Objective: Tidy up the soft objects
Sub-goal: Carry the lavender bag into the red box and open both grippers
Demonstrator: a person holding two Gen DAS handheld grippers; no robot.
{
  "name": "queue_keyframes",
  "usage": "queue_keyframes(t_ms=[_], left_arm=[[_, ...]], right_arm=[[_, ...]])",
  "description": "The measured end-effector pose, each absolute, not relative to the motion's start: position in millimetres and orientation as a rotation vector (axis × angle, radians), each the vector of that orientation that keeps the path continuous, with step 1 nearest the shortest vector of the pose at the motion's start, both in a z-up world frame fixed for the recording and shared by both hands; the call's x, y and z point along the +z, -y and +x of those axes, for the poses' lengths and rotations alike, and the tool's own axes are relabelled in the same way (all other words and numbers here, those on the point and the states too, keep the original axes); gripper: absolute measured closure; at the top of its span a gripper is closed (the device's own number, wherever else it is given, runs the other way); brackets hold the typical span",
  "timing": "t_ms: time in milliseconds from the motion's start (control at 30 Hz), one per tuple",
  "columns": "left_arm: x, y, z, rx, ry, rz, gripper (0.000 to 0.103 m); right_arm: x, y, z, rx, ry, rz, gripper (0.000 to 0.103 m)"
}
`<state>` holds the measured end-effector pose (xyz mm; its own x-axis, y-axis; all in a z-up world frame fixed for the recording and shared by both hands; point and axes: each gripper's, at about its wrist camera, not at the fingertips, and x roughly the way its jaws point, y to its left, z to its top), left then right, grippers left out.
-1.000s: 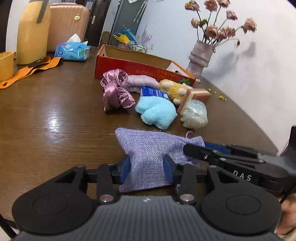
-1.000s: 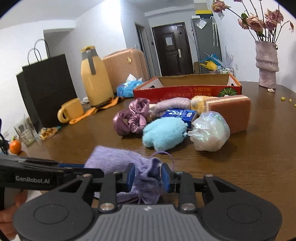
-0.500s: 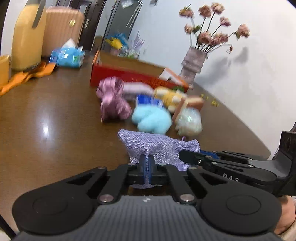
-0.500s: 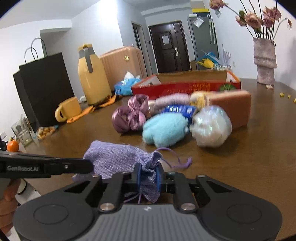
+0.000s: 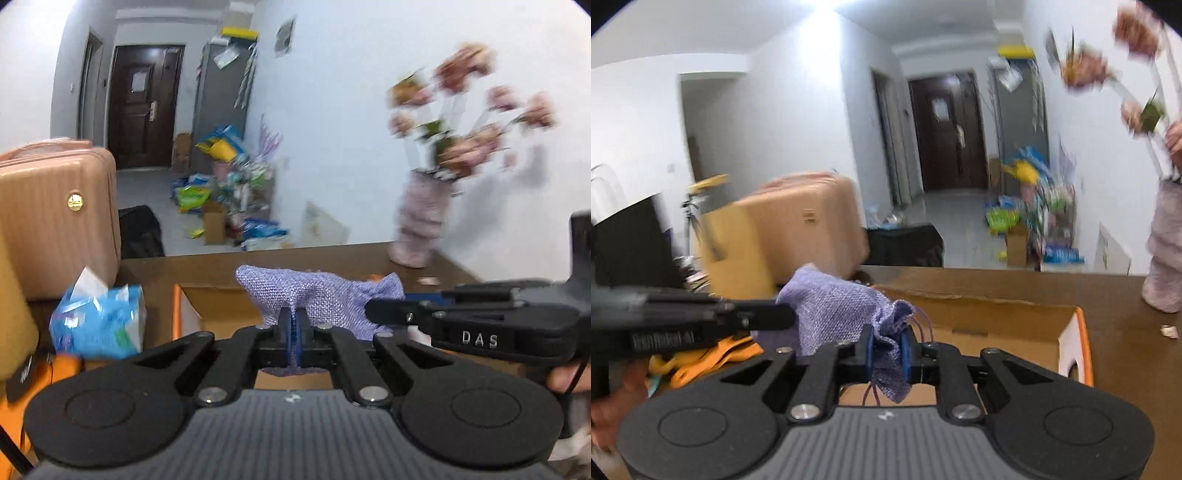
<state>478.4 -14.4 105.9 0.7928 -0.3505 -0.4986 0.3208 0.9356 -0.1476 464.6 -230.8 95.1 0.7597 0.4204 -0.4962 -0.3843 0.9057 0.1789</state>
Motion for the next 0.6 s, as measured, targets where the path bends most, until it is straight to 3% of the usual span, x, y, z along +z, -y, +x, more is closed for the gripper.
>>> queue_keyframes(t_ms=[167, 367, 433, 467, 500, 600], left_arm=[[53, 19, 603, -0.267, -0.748, -0.072, 0.100], [13, 26, 647, -0.226, -0.827, -0.014, 0.096], [10, 27, 650, -0.227, -0.831, 0.002, 0.083], [10, 27, 650, -0.223, -0.821, 0.004, 0.065], [11, 27, 649, -0.218, -0.810, 0.009, 0.053], [24, 19, 636, -0.226, -0.771, 0.024, 0.052]], right_arm=[[52, 208, 601, 0.390, -0.765, 0.043, 0.089], [-1, 195, 677, 0.333, -0.920, 0.062, 0.083], [-7, 190, 683, 0.318, -0.944, 0.035, 0.073], [-10, 187, 685, 0.321, -0.958, 0.021, 0.067], [-12, 185, 684, 0.327, -0.962, 0.012, 0.060], [-5, 190, 677, 0.299, -0.937, -0.002, 0.056]])
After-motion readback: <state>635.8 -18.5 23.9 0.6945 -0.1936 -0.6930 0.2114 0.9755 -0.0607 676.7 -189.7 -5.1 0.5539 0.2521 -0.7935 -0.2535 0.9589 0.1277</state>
